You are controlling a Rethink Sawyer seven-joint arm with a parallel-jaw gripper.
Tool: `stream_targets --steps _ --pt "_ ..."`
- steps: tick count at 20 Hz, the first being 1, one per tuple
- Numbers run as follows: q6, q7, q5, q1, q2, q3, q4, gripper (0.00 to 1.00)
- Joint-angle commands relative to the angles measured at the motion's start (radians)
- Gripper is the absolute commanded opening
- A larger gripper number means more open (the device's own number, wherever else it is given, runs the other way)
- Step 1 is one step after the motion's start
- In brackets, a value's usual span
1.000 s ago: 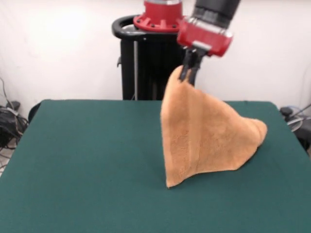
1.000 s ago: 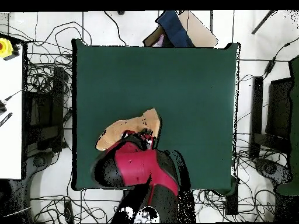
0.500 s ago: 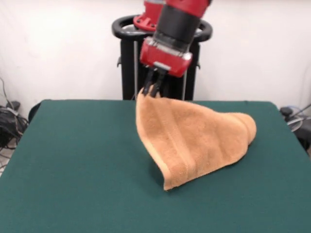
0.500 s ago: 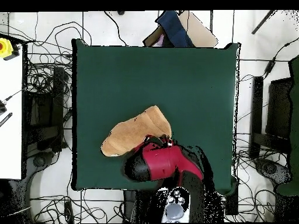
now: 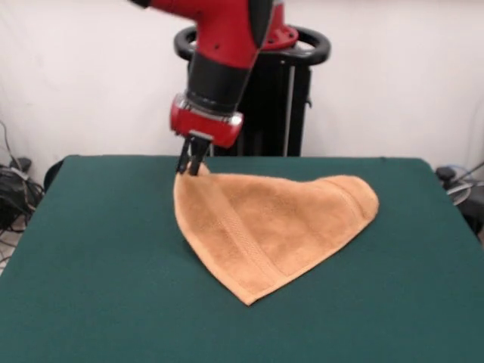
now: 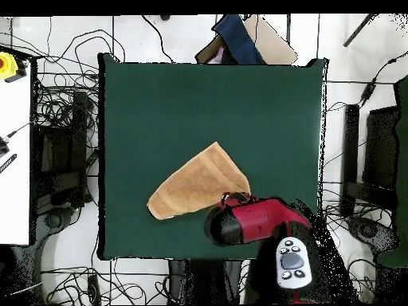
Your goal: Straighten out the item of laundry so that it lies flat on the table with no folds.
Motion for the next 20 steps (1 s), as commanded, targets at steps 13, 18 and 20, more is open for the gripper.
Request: stream_targets --steps 13,18,20 --pt "-0.091 -0.049 -0.190 -0.097 0.095 0.158 -0.082 1.00" --pt "0.072 -0.059 -0.033 -0.085 -0.067 0.227 -0.006 1.00" --pt "0.142 -0.048 0.024 -0.057 -0.116 0.229 -0.006 1.00"
